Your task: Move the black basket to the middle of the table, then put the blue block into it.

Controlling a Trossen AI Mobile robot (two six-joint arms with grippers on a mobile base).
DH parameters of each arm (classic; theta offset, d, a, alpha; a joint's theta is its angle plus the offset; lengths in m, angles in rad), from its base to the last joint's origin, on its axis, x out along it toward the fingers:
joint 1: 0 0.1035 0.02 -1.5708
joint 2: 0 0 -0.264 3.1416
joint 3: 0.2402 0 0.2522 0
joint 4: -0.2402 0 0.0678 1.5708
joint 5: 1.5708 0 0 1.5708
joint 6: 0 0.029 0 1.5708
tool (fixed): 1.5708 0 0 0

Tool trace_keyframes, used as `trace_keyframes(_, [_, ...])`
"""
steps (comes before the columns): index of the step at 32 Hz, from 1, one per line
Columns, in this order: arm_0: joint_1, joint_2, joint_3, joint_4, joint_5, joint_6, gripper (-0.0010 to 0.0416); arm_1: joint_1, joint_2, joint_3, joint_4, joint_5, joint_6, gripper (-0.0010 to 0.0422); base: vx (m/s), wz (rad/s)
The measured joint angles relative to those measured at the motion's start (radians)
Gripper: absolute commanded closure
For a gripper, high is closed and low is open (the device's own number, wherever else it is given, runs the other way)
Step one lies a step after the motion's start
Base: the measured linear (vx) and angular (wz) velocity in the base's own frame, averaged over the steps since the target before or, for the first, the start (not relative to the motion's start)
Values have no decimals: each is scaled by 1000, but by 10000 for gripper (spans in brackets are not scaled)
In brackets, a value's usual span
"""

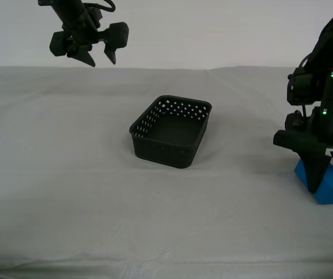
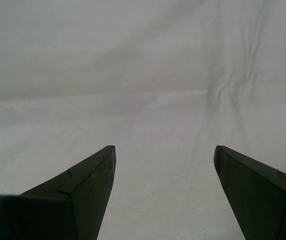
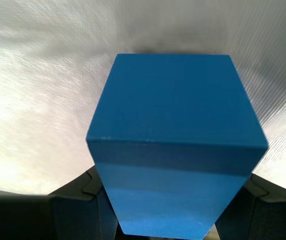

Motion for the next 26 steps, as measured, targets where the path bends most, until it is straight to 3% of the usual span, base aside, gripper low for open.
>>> trace_keyframes(3, [2, -68, 52, -18, -21, 0, 407, 0, 0, 0, 0, 0, 0, 142, 0, 0])
trace_keyframes(5, [4, -107, 103, -24, -123, 1, 407, 0, 0, 0, 0, 0, 0, 142, 0, 0])
trace_keyframes(8, [26, -137, 174, -21, -184, 1, 407, 0, 0, 0, 0, 0, 0, 142, 0, 0])
trace_keyframes(10, [55, -140, 233, -18, -187, 1, 406, 0, 0, 0, 2, 0, 0, 142, 0, 0])
trace_keyframes(13, [121, -143, 325, -13, -232, 1, 406, 0, 0, 0, 5, 0, 0, 142, 0, 0])
trace_keyframes(18, [235, -142, 439, 85, -238, 1, 407, 0, 0, 0, 8, 0, 0, 142, 0, 0])
trace_keyframes(26, [377, -42, 502, 243, -266, 1, 406, 0, 0, 0, 13, 0, 0, 142, 0, 0])
